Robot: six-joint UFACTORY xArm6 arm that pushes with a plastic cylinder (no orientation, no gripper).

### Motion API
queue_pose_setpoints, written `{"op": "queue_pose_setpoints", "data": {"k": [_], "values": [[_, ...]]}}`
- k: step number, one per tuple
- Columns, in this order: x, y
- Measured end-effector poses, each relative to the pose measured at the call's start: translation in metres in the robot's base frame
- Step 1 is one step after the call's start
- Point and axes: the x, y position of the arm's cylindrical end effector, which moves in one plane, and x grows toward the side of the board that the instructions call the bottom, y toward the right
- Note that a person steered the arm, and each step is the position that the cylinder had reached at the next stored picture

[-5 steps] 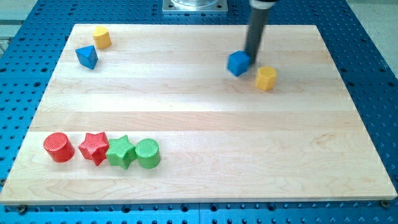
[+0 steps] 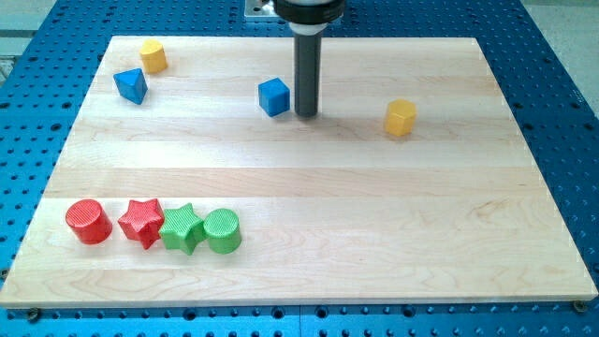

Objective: Move the blue cube diagonally top left to the green star

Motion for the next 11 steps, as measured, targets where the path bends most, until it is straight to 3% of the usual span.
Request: {"op": "queue_pose_setpoints", "data": {"k": [3,6,7,10,11], "values": [[-0.001,-0.145],[0.057,-0.198],[0.109,-0.227],[0.075,-0.233],[0.102,-0.204]]}}
